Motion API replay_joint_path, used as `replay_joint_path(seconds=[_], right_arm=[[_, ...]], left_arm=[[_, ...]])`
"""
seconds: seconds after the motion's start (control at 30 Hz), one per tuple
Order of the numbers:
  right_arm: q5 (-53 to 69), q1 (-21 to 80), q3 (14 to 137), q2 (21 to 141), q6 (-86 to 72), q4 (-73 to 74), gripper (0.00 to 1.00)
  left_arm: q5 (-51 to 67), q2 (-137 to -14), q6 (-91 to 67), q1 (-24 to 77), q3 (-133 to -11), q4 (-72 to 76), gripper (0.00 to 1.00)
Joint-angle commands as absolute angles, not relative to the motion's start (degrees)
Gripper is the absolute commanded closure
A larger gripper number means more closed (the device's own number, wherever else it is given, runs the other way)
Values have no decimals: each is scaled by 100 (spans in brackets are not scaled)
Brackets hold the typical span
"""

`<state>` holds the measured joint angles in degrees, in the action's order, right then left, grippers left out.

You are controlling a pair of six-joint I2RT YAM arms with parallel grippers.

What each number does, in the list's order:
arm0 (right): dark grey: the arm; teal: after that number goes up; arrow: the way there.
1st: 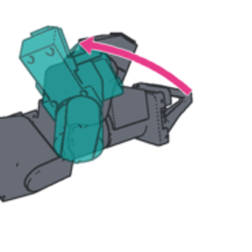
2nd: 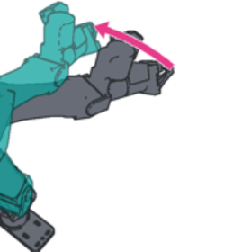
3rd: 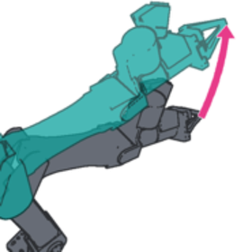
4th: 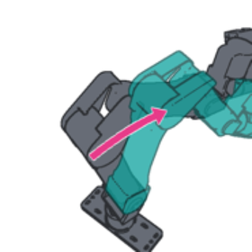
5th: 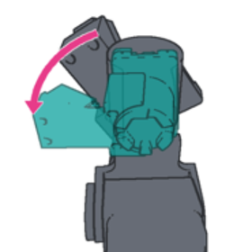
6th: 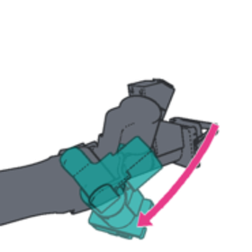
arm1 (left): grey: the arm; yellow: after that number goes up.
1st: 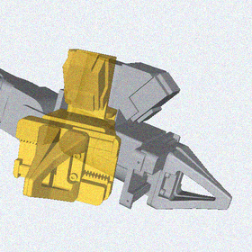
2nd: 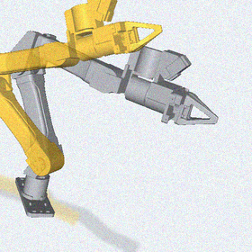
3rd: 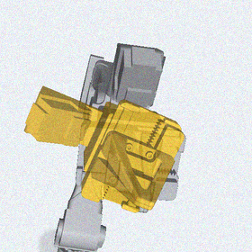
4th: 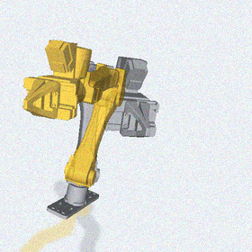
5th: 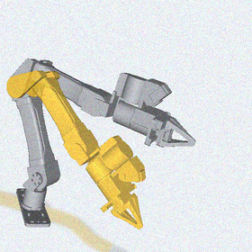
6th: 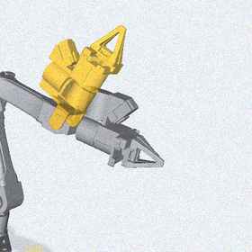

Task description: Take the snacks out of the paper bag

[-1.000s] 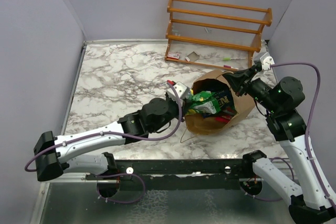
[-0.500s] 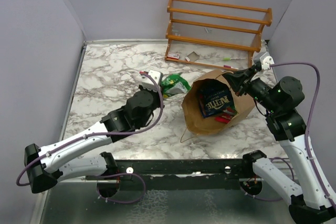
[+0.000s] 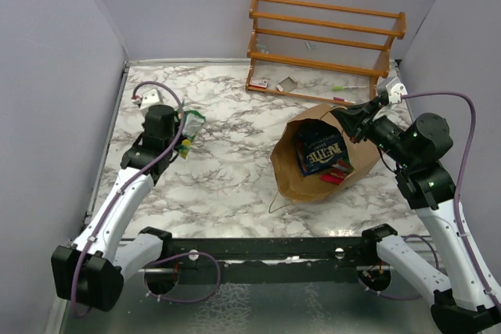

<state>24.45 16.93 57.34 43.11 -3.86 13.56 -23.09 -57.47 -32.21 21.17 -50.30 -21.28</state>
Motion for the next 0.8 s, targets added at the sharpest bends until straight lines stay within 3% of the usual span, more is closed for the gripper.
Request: replay_joint_path(seconds=[0.0,0.7,0.77], right_arm=[[2336,1705,5788,4252,-396,1213,98],[2346,1705,5656,4096,-396,1152,98],[2341,1705,5656,4103,-403,1143,98]], left_arm=[[-1079,-5805,-3490,899,-4676,-2328,100],[-1265,-6299,-4152,191,-3958,-2160,98],[-1352,-6326,-4311,169,-3888,-2183,94]])
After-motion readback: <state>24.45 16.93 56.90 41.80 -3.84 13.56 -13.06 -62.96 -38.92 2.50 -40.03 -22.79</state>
